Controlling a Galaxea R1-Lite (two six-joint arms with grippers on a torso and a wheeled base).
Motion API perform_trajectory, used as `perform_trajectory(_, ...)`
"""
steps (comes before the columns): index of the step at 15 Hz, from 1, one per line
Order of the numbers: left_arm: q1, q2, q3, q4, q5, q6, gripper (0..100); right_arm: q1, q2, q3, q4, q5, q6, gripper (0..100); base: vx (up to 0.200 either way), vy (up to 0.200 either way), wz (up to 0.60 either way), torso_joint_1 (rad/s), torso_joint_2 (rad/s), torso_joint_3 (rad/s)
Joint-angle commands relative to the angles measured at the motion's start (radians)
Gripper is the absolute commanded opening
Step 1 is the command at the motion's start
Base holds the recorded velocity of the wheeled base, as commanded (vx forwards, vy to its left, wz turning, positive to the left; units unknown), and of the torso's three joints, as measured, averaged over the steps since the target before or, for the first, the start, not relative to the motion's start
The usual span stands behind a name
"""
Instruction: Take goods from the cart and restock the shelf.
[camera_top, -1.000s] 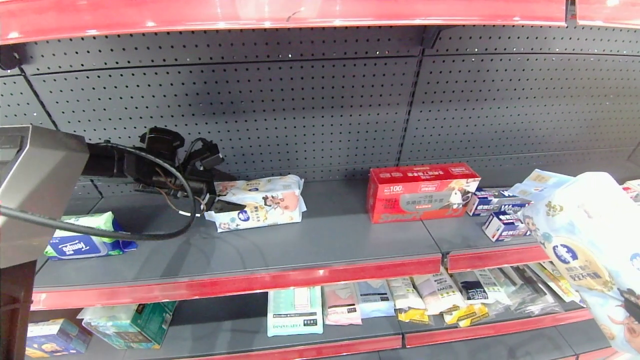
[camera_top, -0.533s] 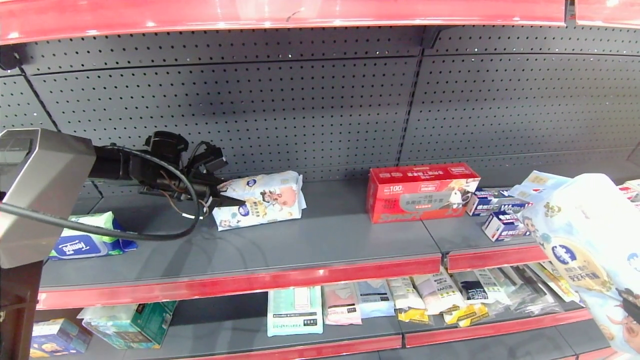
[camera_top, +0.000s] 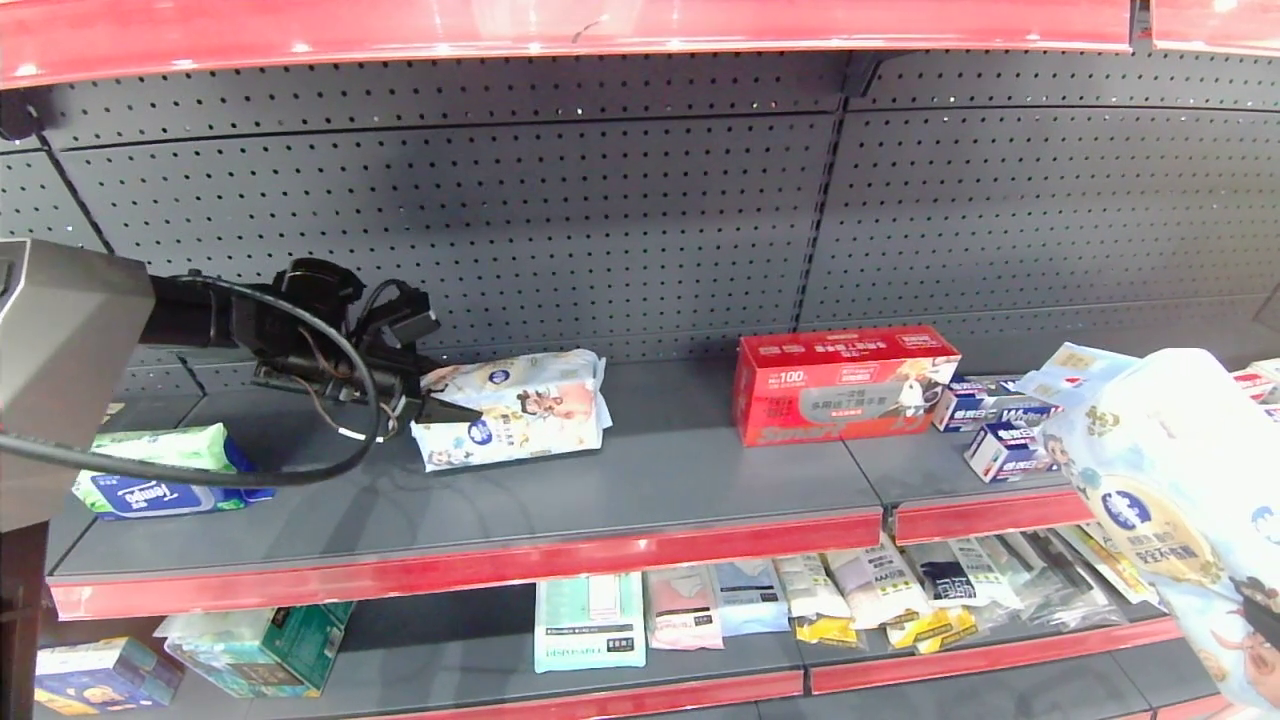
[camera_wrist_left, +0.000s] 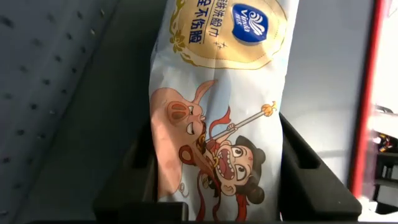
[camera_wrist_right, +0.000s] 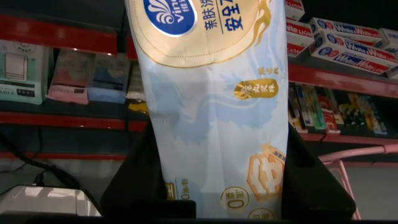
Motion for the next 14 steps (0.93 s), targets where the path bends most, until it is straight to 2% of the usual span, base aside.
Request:
perform_trajectory(1, 0.014, -0.064, 0.036, -0.003, -0.016, 0.004, 0, 0.000, 0.001, -0.002, 0.000, 0.000, -0.001, 0, 0.000, 0.000, 0.00, 0.000, 0.00, 0.000)
perform_trajectory(3, 0.028, -0.097, 0.096, -0.003, -0.026, 0.056, 0, 0.000, 0.000, -0.009, 0.000, 0.000, -0.001, 0, 0.000, 0.000, 0.00, 0.000, 0.00, 0.000)
perform_trajectory(4, 0.045, -0.121, 0.157, -0.003, -0.027, 0.122, 0, 0.000, 0.003, -0.020, 0.000, 0.000, -0.001, 0, 0.000, 0.000, 0.00, 0.000, 0.00, 0.000)
perform_trajectory(5, 0.050, -0.143, 0.200, -0.004, -0.035, 0.136, 0, 0.000, 0.003, -0.026, 0.000, 0.000, -0.001, 0, 0.000, 0.000, 0.00, 0.000, 0.00, 0.000)
perform_trajectory(7, 0.054, -0.182, 0.271, -0.007, -0.038, 0.141, 0, 0.000, 0.001, -0.029, 0.000, 0.000, -0.001, 0, 0.000, 0.000, 0.00, 0.000, 0.00, 0.000)
perform_trajectory(8, 0.059, -0.205, 0.329, -0.046, -0.040, 0.144, 0, 0.000, 0.000, -0.029, 0.000, 0.000, -0.001, 0, 0.000, 0.000, 0.00, 0.000, 0.00, 0.000)
perform_trajectory(10, 0.076, -0.209, 0.386, -0.130, -0.041, 0.142, 0, 0.000, -0.002, -0.029, 0.000, 0.000, -0.001, 0, 0.000, 0.000, 0.00, 0.000, 0.00, 0.000)
perform_trajectory(12, 0.083, -0.207, 0.455, -0.250, -0.053, 0.136, 0, 0.000, 0.000, -0.029, 0.000, 0.000, -0.001, 0, 0.000, 0.000, 0.00, 0.000, 0.00, 0.000)
perform_trajectory(14, 0.082, -0.212, 0.484, -0.262, -0.073, 0.141, 0, 0.000, 0.000, -0.029, 0.000, -0.001, -0.001, 0, 0.000, 0.000, 0.00, 0.000, 0.00, 0.000)
